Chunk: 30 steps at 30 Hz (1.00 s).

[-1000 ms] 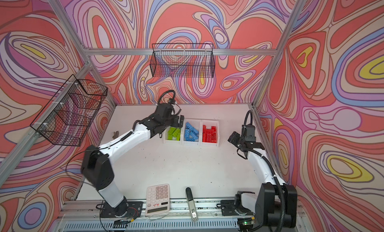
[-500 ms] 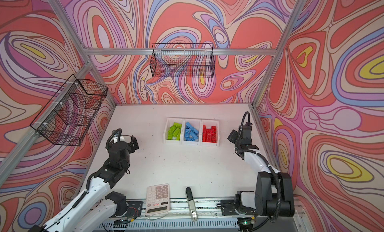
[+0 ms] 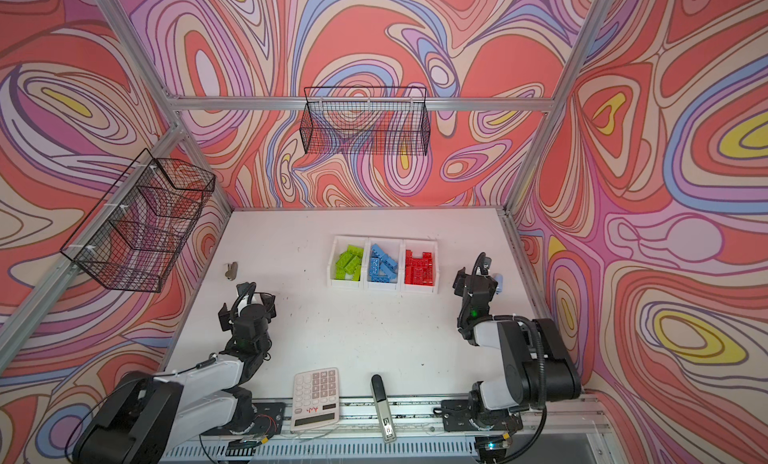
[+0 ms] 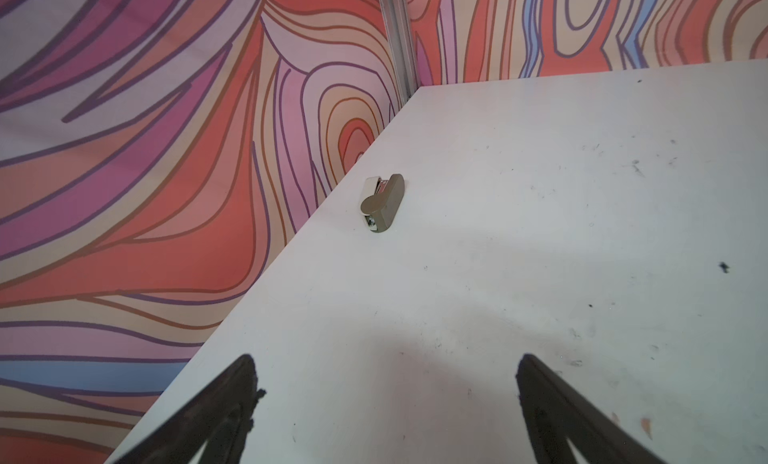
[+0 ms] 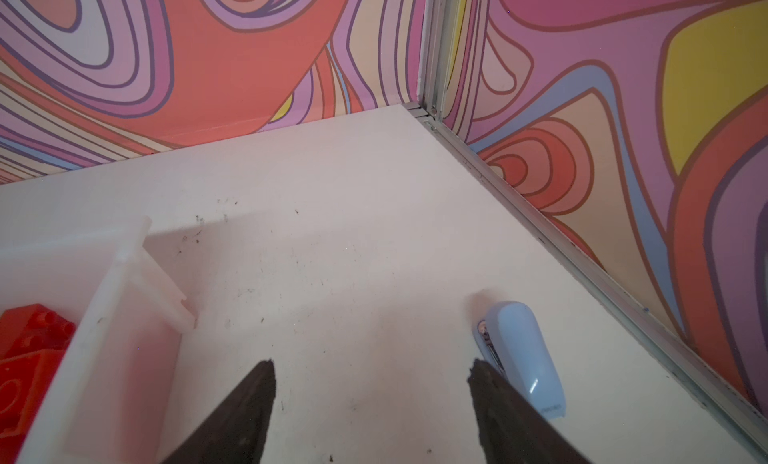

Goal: Sort the legos into containers by color

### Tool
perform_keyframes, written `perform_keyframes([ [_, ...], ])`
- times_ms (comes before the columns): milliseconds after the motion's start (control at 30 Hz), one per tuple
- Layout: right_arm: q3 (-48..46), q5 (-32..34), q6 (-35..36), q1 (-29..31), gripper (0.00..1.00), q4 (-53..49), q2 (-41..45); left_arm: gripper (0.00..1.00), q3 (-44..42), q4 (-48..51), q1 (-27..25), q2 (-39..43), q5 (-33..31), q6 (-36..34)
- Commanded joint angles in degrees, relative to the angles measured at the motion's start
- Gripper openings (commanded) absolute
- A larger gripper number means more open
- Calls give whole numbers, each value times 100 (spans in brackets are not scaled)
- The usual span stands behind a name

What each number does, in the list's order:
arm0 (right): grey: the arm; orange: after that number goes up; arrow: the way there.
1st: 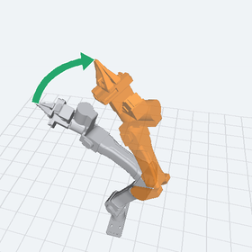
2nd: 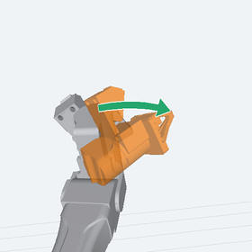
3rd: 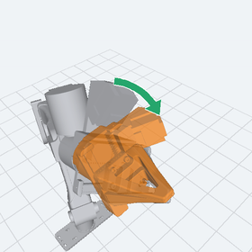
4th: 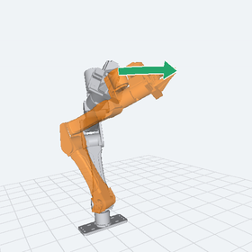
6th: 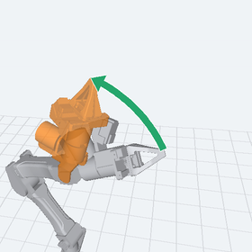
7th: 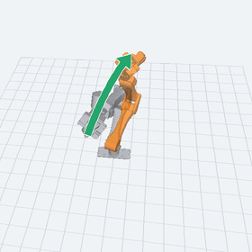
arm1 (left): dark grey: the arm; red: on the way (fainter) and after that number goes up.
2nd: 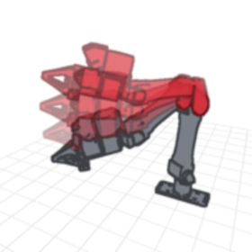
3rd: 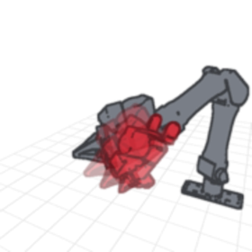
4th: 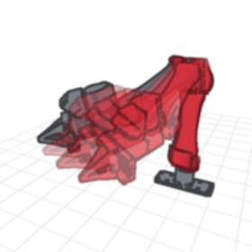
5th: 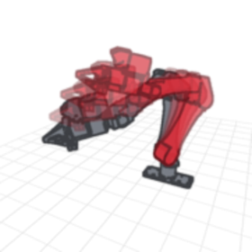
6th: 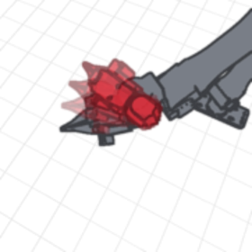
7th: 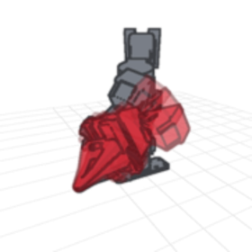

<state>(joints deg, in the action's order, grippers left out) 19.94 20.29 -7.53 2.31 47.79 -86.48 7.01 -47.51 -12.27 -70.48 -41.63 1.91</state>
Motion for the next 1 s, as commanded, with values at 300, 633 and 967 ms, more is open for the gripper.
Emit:
perform_keyframes([
  [300,198,-696,518,103,85,1723,-1122,100,1183,-1045,832,-1883,2754,-130],
  [633,174,-662,542,112,98,1830,-1143,100,1399,-526,832,-1812,2756,-86],
  [967,177,-658,541,112,98,1826,-1143,100,1382,-612,832,-1839,2761,-106],
])
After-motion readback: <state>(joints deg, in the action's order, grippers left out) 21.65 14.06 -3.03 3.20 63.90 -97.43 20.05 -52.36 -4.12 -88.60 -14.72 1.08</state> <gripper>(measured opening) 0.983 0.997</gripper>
